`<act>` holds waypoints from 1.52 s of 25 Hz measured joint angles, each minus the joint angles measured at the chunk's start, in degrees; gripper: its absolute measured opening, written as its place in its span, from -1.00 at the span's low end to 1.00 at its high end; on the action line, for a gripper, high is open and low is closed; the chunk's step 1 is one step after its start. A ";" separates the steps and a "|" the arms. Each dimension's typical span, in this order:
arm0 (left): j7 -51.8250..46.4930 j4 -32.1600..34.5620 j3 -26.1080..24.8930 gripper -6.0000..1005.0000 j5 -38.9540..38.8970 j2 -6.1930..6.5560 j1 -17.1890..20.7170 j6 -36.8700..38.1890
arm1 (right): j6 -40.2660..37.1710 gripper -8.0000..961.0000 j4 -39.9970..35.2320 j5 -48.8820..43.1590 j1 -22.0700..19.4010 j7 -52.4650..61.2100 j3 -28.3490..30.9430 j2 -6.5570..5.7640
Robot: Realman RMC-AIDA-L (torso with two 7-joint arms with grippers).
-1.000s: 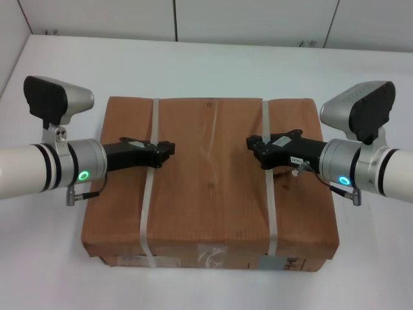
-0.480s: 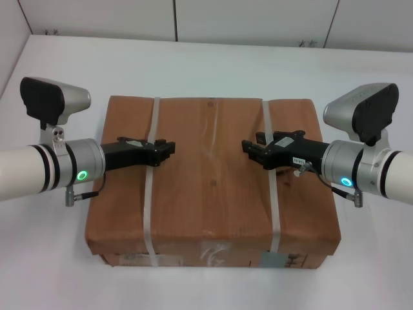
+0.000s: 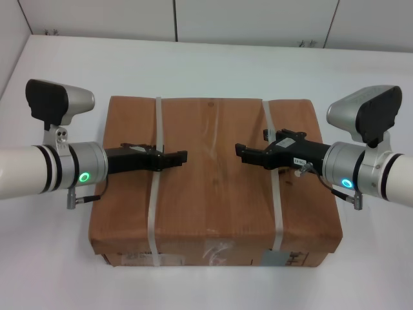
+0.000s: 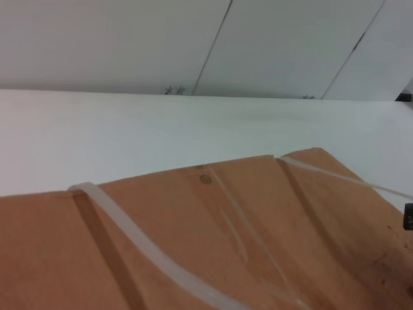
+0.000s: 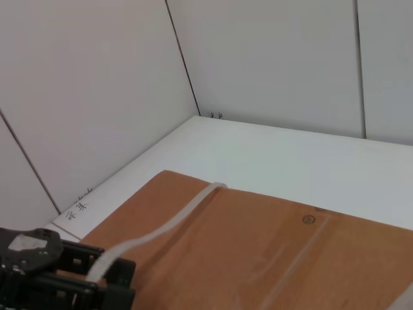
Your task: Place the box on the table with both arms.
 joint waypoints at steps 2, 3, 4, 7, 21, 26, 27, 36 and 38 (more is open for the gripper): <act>0.12 -0.06 0.00 0.13 -0.12 0.01 0.00 0.00 | 0.00 0.56 0.04 0.01 -0.11 0.00 0.03 0.00; 0.26 -0.07 -0.01 0.22 -0.26 0.02 0.05 0.00 | 0.00 0.61 0.04 0.02 -0.20 0.00 0.03 0.00; 0.39 -0.07 -0.09 0.26 -0.32 0.03 0.14 0.00 | -0.01 0.67 0.04 0.02 -0.25 -0.01 0.03 0.00; 0.42 -0.07 -0.24 0.39 -0.34 0.04 0.24 0.00 | 0.00 0.77 0.04 0.04 -0.48 -0.02 0.03 0.00; 0.86 -0.25 -0.09 0.43 -0.30 0.25 0.77 1.08 | -2.86 0.84 -0.53 0.04 -3.55 -0.52 2.57 0.00; 0.72 -0.53 -0.36 0.43 -0.30 0.61 1.79 2.23 | -2.85 0.84 -1.15 0.02 -5.11 -0.64 3.62 0.00; 0.65 -0.55 -0.46 0.43 -0.30 0.69 1.99 2.29 | -2.83 0.84 -1.44 0.02 -5.28 -0.57 3.64 0.01; 0.12 -0.61 -0.66 0.43 -1.60 2.21 3.72 3.96 | -2.25 0.84 -4.40 0.07 -6.34 -0.07 4.46 0.00; 0.17 -0.65 -0.65 0.43 -2.35 2.66 4.26 5.31 | -2.48 0.84 -4.81 0.07 -6.58 -0.04 4.50 -0.01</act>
